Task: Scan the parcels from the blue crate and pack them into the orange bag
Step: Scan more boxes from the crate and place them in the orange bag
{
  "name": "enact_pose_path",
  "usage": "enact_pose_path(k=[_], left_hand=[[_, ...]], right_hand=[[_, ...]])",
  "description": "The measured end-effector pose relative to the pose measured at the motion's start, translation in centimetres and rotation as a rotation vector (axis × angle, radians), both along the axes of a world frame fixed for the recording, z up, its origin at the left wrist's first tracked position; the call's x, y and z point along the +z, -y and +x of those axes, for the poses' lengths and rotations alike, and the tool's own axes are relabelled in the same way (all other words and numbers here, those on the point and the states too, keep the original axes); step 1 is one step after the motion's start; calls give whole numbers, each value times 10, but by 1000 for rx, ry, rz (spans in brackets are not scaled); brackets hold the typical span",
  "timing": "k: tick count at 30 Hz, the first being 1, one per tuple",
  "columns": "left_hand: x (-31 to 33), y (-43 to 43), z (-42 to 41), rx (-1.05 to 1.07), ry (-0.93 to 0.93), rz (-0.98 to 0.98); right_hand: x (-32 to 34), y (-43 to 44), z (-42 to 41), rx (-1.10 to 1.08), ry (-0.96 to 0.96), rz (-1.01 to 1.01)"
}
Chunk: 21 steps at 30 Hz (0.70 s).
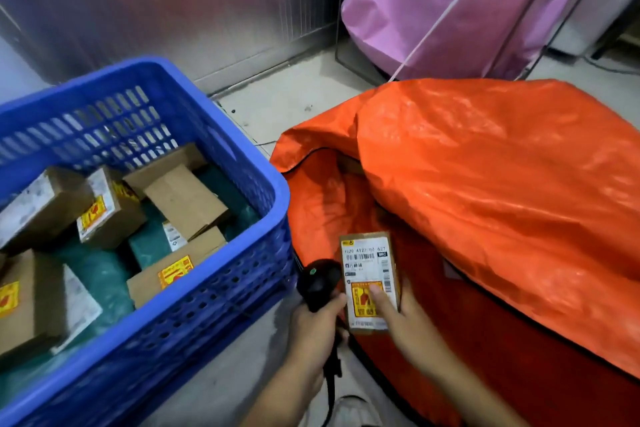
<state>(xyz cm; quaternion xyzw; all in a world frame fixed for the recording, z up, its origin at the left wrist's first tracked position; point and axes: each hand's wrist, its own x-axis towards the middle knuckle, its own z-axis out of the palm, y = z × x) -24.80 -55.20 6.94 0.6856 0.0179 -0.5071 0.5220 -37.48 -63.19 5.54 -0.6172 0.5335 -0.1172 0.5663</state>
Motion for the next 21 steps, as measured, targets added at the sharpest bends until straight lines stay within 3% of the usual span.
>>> enact_pose_path(k=[5, 10, 14, 17, 21], left_hand=[[-12, 55, 14, 0, 123, 32], [-14, 72, 22, -61, 12, 29], [-3, 45, 23, -221, -20, -1], [11, 27, 24, -297, 70, -41], [46, 9, 25, -347, 120, -111]], right_hand=[[-20, 51, 27, -152, -18, 67], [-43, 91, 25, -164, -63, 120], [-44, 77, 21, -98, -308, -49], [-23, 60, 20, 5, -412, -353], [21, 44, 31, 170, -245, -490]])
